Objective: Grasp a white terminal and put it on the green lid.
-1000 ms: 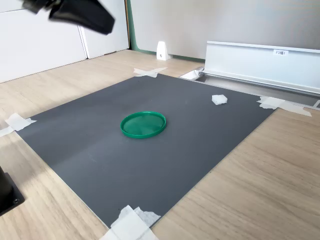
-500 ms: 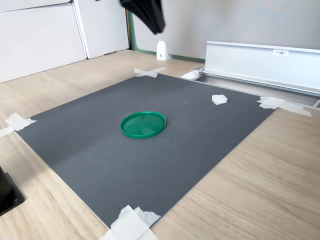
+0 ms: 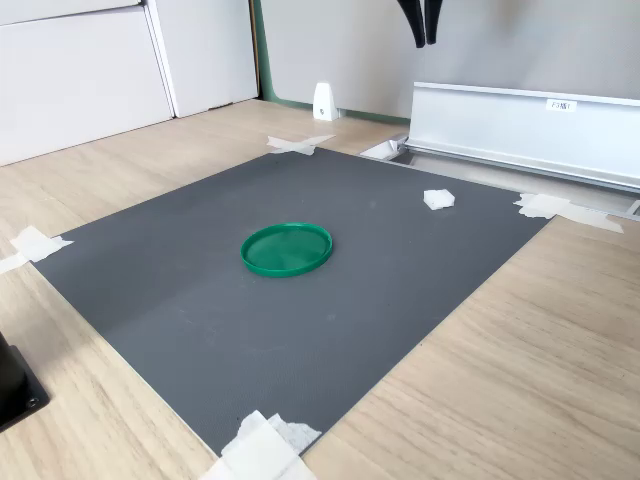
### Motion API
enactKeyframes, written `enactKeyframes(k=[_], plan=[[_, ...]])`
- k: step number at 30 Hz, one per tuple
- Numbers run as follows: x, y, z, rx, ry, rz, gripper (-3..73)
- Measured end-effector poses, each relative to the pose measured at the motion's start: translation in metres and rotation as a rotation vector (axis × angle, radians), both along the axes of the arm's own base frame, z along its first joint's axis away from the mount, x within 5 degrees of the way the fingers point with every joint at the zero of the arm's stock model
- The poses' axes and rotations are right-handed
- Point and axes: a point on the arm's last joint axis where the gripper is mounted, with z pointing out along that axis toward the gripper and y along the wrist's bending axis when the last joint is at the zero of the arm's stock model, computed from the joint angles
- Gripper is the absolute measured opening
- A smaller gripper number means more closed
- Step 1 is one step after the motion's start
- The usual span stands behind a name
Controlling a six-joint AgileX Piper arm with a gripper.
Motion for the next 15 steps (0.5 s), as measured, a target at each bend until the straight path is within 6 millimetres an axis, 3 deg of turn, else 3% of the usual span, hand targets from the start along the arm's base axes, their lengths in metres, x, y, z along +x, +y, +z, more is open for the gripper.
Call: enactKeyframes(k=[6,10,15], plan=[[0.021,-0.016,-0.023,-0.069,0.146,0.099,8.9],[0.034,-0.016,-0.034,-0.128,0.195,0.143,27.3],[0.053,0.007,-0.035,-0.169,0.172,0.183,56.6]])
